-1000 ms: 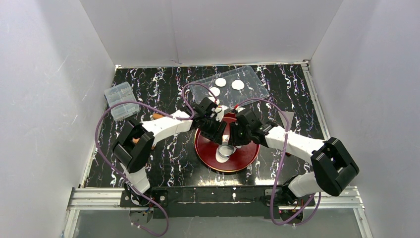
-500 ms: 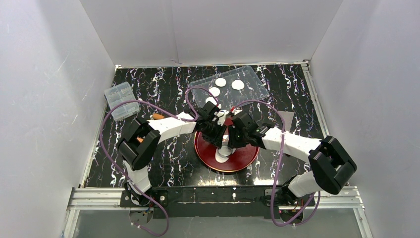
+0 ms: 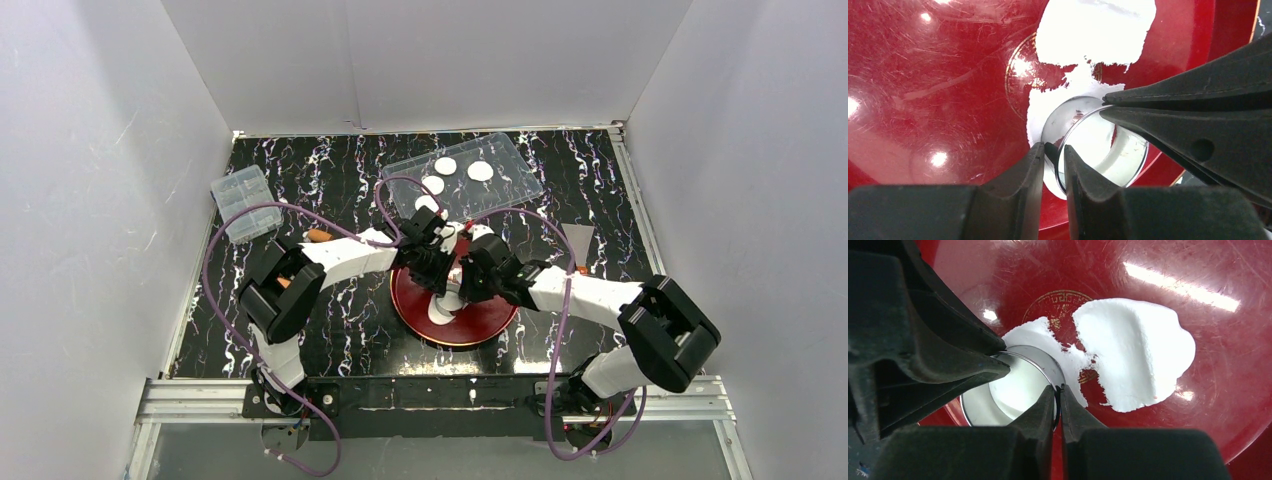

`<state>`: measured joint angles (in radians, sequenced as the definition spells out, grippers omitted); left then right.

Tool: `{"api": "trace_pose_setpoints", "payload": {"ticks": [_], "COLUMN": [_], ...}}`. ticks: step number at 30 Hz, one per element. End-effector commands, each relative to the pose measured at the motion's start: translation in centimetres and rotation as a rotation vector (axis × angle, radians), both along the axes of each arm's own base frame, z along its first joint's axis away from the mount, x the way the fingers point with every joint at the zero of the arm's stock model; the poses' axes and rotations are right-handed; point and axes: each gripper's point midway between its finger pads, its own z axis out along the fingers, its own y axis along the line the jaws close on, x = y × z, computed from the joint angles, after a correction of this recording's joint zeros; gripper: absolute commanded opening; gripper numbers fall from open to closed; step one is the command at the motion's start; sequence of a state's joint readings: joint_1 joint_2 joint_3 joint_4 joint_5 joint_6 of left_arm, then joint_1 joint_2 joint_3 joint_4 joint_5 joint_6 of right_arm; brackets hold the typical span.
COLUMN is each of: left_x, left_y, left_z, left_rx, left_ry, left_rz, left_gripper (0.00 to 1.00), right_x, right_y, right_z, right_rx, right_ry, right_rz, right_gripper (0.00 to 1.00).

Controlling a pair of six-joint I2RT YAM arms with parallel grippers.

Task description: Roll out the dumpling wrappers from the dough

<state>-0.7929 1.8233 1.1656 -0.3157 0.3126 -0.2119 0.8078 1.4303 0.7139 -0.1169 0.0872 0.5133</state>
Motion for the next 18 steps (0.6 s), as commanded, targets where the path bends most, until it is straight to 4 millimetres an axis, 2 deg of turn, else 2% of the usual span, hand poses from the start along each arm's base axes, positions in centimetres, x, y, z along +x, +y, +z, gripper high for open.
{"api": "trace_pose_setpoints", "payload": {"ticks": [1, 5, 9, 18], "left_x": [-0.7, -0.8, -1.0, -1.7], "left_y": [1.0, 1.8, 2.3, 3.3], "left_z": [-0.3, -1.5, -2.4, -4.9], "left_rx": [0.073, 0.119, 0.151, 0.203], "left_ry": [-0.079, -0.068, -0.035, 0.035], "left_rz": [-0.067, -0.059, -0.035, -0.015], "left_gripper": [0.19, 0.15, 0.00, 0.00], "right_x": [-0.3, -0.5, -0.9, -1.9], "right_y": [-0.7, -0.8, -1.3, -2.0], "right_z": [-1.6, -1.9, -2.0, -3.3], "right_rx": [-0.019, -0.033, -0.069, -0.095], "right_ry": [-0.050, -0.054, -0.015, 0.031], "right_rz": [0.015, 0.021, -0.001, -0.034], "right_gripper": [0.01, 0.01, 0.01, 0.01]}}
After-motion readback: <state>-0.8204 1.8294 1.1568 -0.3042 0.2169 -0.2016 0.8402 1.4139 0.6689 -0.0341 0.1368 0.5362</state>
